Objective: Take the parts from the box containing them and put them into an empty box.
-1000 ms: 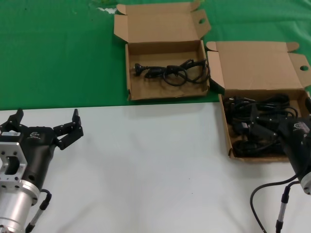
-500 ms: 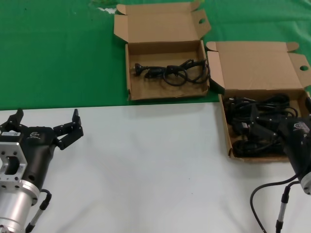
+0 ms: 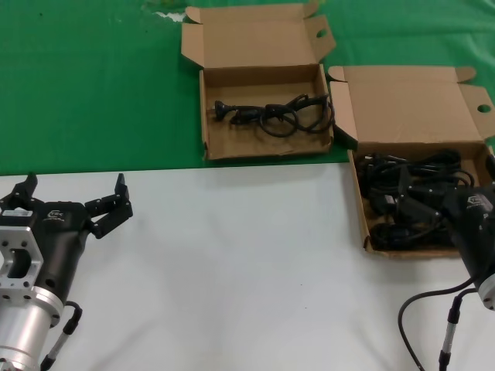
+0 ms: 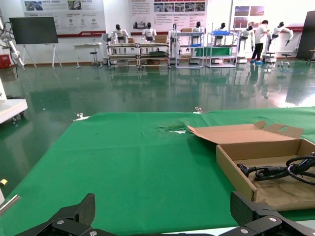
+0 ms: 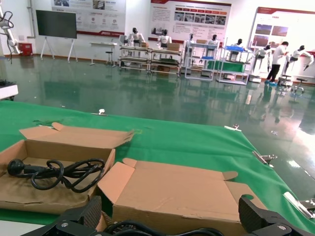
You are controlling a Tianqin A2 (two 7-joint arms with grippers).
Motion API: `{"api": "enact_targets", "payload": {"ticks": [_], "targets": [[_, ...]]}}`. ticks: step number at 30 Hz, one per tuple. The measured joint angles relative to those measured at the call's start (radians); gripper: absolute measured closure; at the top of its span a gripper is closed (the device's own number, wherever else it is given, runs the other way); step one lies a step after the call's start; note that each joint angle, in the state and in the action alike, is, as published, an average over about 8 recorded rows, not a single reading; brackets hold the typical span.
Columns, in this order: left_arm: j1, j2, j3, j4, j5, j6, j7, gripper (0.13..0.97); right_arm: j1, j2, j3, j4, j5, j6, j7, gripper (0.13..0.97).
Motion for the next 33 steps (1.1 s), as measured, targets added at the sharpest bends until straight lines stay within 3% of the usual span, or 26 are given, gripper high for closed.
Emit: {"api": "enact_targets", "payload": {"ticks": [33], "targets": [[0.000, 0.000, 0.000, 0.000, 0.000, 0.000, 0.000, 0.132, 0.000, 0.000, 0.000, 0.000, 0.000, 0.000, 0.000, 0.129]]}}
